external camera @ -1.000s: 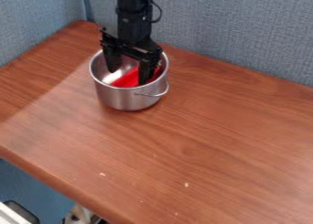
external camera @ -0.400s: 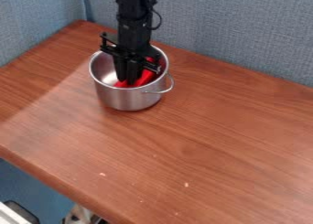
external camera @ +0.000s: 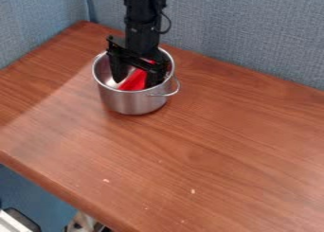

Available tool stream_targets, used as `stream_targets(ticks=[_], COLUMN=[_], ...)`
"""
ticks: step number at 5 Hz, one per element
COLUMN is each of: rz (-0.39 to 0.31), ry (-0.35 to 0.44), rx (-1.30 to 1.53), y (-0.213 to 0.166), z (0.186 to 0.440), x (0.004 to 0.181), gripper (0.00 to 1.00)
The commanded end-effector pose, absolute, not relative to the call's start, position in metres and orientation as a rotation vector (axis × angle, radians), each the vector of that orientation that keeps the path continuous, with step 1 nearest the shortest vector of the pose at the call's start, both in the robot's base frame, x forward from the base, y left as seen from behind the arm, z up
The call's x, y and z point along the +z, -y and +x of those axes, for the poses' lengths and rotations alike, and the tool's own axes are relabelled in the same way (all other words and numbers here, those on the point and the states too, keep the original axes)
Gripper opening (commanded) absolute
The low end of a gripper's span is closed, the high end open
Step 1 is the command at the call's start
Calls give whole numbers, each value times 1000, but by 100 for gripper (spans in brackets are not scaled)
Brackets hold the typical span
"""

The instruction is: Put the red object in the metal pot

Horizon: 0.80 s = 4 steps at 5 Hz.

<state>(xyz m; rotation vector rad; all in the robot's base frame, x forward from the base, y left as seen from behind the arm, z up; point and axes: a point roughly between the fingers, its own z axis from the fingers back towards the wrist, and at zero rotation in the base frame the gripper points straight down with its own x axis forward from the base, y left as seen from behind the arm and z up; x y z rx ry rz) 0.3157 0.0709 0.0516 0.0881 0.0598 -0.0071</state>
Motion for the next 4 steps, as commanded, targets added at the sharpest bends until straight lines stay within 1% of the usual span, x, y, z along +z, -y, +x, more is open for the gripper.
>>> stream_targets(ticks=[1,2,3,4], rz=[119,128,130,132], ry=[6,11,5,0], rx=[-21,-25,-25,-26], y=[-69,-66,-66,-65], z=[318,315,315,314], x=[80,89,87,86], gripper=[100,100,0,100])
